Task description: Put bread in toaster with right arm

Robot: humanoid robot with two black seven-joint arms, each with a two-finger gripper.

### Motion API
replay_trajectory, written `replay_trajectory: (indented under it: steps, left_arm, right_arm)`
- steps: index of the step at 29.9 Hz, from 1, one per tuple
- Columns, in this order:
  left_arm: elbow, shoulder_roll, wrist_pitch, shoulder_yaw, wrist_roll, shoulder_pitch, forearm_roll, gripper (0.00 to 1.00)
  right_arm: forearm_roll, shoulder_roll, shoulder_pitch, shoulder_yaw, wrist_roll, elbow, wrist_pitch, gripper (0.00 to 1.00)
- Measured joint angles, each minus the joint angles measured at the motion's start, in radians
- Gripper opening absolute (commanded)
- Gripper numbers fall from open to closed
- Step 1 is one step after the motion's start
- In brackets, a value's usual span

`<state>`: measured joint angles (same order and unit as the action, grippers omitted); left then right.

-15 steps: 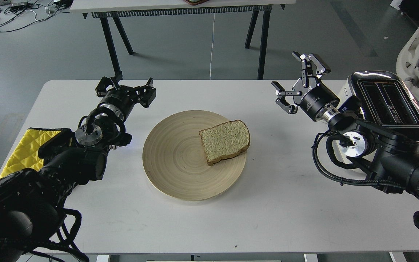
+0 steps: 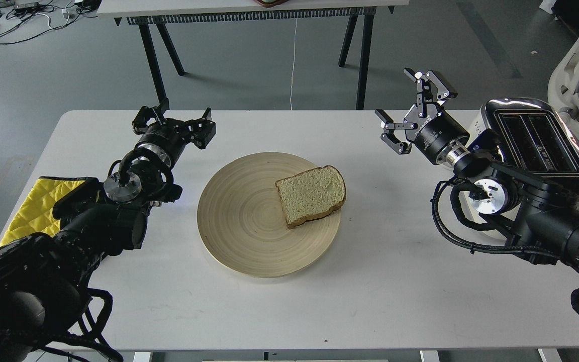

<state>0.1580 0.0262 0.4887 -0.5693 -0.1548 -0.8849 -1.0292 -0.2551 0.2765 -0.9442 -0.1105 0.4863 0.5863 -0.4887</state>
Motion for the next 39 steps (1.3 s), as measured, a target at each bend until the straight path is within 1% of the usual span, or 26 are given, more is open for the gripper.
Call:
replay_trajectory:
  steps: [6,12,20,23,27,30,32,35,39]
  left_arm:
    - [0.000,0.000,0.000,0.000,0.000,0.000,0.000,1.00]
    - [0.000,0.000,0.000,-0.001,0.000,0.000,0.000,1.00]
    - [0.000,-0.001,0.000,-0.001,0.000,0.000,0.000,1.00]
    - [0.000,-0.002,0.000,-0.001,0.000,0.000,0.000,1.00]
    - [0.000,-0.002,0.000,-0.001,0.000,0.000,0.000,1.00]
    - [0.000,-0.002,0.000,-0.001,0.000,0.000,0.000,1.00]
    - [0.000,-0.002,0.000,-0.001,0.000,0.000,0.000,1.00]
    - [0.000,-0.002,0.000,-0.001,0.000,0.000,0.000,1.00]
    - [0.000,-0.002,0.000,-0.001,0.000,0.000,0.000,1.00]
  right_arm:
    - [0.003,0.003,-0.040,0.006,-0.005,-0.003,0.000,0.99]
    - [0.062,0.009,-0.079,0.011,-0.049,0.004,0.009,0.99]
    - [0.153,0.013,-0.121,0.016,-0.057,0.015,0.138,0.99]
    - [0.215,0.006,-0.152,0.019,-0.057,0.015,0.195,0.99]
    - [0.321,0.003,-0.189,0.050,-0.057,0.016,0.239,0.99]
    - [0.395,-0.011,-0.232,0.145,-0.057,0.016,0.309,0.98]
    - [0.419,-0.032,-0.255,0.242,-0.057,0.019,0.381,0.98]
    - [0.427,-0.048,-0.271,0.379,-0.057,0.048,0.488,0.98]
    - [0.429,-0.057,-0.271,0.496,-0.056,0.088,0.611,0.98]
